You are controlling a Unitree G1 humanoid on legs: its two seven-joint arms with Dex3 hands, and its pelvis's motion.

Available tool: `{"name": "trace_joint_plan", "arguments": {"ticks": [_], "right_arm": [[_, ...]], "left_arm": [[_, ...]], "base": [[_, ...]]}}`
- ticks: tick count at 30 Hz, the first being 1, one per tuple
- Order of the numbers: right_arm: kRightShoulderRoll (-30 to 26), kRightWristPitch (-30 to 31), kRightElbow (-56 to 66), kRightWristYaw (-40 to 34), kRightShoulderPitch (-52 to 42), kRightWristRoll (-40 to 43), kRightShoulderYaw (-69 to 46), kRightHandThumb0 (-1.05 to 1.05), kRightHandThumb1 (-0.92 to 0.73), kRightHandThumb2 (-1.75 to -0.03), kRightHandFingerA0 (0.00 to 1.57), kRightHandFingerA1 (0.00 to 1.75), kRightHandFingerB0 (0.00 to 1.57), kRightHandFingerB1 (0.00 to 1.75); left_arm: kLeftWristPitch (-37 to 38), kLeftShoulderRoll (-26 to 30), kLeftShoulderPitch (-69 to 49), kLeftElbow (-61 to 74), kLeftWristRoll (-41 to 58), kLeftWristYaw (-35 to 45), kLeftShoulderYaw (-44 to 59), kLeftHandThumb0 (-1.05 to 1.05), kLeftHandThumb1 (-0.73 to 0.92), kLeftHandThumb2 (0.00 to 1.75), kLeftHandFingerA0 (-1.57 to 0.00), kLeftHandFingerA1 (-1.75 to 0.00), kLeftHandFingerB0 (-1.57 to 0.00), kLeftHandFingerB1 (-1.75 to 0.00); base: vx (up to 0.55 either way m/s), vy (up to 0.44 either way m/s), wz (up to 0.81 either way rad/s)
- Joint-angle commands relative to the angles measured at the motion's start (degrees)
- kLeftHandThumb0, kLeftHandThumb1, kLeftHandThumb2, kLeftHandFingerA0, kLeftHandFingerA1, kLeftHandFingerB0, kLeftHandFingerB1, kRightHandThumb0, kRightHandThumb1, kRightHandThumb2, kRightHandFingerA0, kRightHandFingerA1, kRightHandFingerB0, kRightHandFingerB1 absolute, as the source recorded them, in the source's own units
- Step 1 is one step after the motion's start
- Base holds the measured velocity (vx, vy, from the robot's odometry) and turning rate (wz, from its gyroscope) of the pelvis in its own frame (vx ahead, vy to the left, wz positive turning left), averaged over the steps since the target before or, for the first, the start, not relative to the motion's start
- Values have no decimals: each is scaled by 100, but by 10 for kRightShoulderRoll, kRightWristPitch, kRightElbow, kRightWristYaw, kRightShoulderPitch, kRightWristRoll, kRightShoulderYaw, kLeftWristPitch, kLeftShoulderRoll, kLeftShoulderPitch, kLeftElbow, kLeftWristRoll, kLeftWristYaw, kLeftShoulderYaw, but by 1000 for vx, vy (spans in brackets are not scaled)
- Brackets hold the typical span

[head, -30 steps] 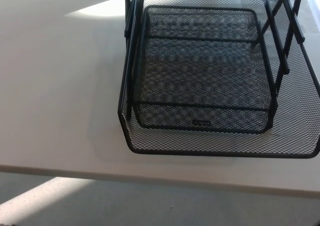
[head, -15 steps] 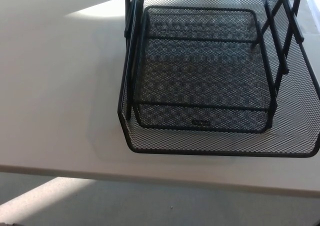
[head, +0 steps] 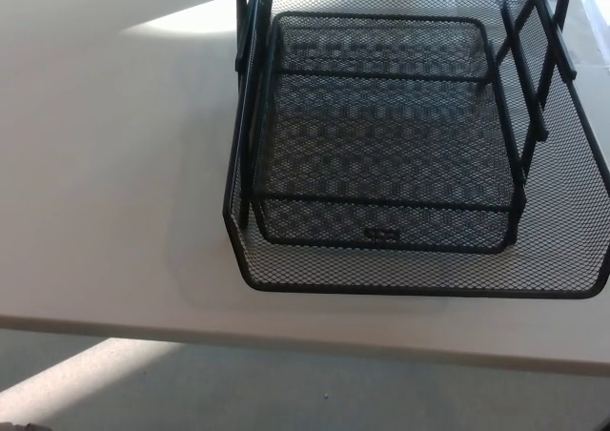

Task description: A balck drawer is kept on the middle of the table and the robot uses its right hand to push it back away from the robot

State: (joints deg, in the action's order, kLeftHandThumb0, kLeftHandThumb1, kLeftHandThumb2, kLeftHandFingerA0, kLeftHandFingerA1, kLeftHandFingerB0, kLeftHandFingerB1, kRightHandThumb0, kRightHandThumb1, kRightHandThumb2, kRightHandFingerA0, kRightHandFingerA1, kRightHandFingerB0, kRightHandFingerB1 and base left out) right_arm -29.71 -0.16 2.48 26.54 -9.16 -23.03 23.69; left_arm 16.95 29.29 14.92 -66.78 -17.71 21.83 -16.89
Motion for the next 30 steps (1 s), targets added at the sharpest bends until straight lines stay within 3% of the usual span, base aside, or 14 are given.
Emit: {"name": "trace_joint_plan", "arguments": {"ticks": [1,5,11,12,13,14,21,30], "right_arm": [[-124,92,412,202,-45,66,-10,-52,-77,-64,51,41,34,34],[-138,107,436,242,12,121,-16,-51,-80,-64,53,42,36,35],[-144,157,467,275,83,141,-18,-50,-79,-64,54,42,37,35],[-144,162,470,278,95,143,-16,-50,-80,-64,54,42,37,35],[-143,165,472,280,102,144,-14,-50,-80,-64,54,42,37,35],[-142,172,474,285,117,146,-10,-50,-76,-64,53,43,35,35],[-132,225,480,324,195,154,33,-50,-80,-64,54,43,36,34],[-122,248,472,364,257,134,99,-49,-80,-64,57,43,37,34]], "left_arm": [[19,15,-2,-4,-4,11,4,-55,75,63,-50,-38,-36,-33],[21,14,-3,-5,-2,13,5,-55,75,63,-49,-39,-36,-33],[16,12,2,-8,-7,10,1,-56,75,63,-48,-38,-35,-33],[17,12,1,-8,-6,10,2,-61,62,90,-47,-53,-30,-46],[18,12,1,-8,-6,9,2,-61,62,90,-47,-53,-30,-46],[18,12,0,-8,-6,8,2,-56,75,63,-50,-39,-35,-33],[17,12,0,-6,-7,10,1,-56,75,63,-48,-38,-34,-33],[18,12,-1,-5,-8,7,0,-56,75,63,-49,-38,-35,-33]], "base": [[0,0,0],[0,0,0],[0,0,0],[0,0,0],[0,0,0],[0,0,0],[0,0,0],[0,0,0]]}}
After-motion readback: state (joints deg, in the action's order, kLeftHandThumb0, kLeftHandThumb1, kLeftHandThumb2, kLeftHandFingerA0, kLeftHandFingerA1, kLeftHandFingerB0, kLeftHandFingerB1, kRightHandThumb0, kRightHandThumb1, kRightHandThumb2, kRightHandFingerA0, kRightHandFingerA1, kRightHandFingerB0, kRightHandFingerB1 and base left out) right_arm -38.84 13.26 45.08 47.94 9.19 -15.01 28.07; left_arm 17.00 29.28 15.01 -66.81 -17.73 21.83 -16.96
